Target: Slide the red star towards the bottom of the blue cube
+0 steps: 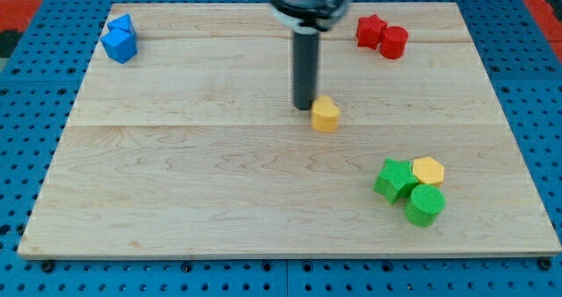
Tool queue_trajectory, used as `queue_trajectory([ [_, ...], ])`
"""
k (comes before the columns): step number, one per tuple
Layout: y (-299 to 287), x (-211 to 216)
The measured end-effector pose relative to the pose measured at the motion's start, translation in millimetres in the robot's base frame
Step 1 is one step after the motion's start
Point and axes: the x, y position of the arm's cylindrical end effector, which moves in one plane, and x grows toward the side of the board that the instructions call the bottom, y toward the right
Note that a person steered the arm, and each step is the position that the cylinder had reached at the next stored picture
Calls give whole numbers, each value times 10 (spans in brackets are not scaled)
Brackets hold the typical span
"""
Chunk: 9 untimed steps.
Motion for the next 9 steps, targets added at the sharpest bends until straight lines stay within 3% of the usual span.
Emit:
queue_trajectory([
  [2, 769, 518],
  [3, 724, 839],
  [5, 906, -65],
  [7, 1672, -569],
  [9, 1970, -938],
])
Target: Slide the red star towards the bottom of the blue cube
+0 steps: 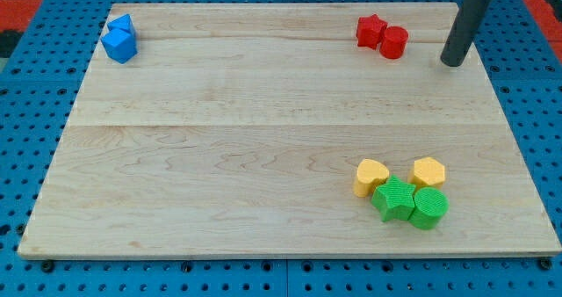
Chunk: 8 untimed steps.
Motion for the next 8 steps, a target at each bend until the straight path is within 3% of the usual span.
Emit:
queue_trajectory([
  [3, -26, -434],
  [6, -1271, -518],
  [7, -1035, -664],
  [8, -1837, -707],
])
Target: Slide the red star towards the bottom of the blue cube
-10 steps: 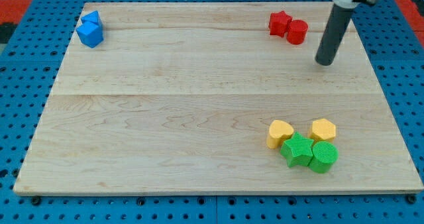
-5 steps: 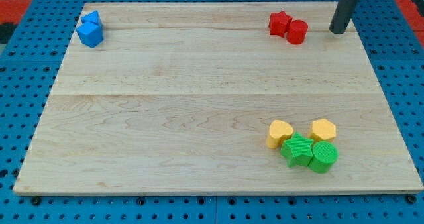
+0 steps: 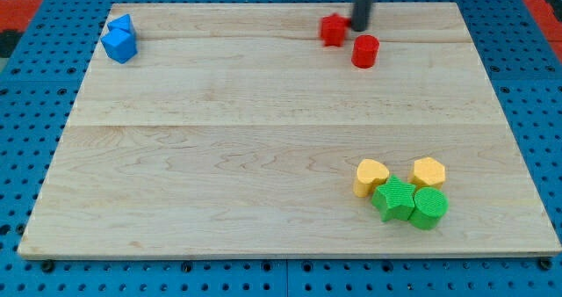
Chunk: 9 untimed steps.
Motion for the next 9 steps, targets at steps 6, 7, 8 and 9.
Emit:
queue_trajectory([
  [6, -2534, 658],
  [7, -2635, 655],
  [8, -2636, 823],
  [9, -2636, 1076],
])
